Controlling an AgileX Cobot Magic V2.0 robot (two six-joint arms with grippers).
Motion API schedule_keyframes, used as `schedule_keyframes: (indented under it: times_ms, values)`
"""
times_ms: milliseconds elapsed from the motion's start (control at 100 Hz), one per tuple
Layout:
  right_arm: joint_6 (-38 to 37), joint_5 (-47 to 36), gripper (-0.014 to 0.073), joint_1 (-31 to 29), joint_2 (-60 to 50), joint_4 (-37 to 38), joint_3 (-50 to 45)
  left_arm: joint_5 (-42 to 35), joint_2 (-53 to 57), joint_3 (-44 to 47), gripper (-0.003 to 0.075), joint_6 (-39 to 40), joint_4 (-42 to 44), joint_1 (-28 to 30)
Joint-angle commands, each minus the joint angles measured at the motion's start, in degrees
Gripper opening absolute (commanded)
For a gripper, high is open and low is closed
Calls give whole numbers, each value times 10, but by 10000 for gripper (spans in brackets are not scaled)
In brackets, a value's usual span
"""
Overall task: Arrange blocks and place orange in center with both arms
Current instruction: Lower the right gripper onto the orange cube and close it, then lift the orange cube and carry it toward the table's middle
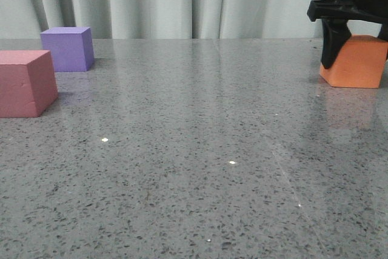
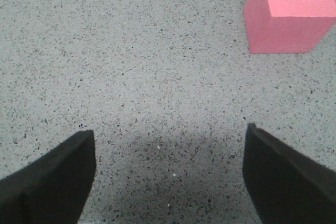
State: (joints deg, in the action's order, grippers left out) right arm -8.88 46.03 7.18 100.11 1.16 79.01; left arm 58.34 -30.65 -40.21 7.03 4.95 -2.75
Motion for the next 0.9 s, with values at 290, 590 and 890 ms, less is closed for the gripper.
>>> schedule_keyframes:
  times_ms: [290, 590, 890]
  values:
    - [4, 34, 302, 12, -28, -39, 51, -36, -7, -20, 545, -1, 0, 0]
    - [-47, 48, 302, 102, -38, -55, 106, -36, -7, -20, 545, -1, 0, 0]
    - [-144, 25, 302, 193, -29, -37, 107, -36, -7, -20, 545, -1, 0, 0]
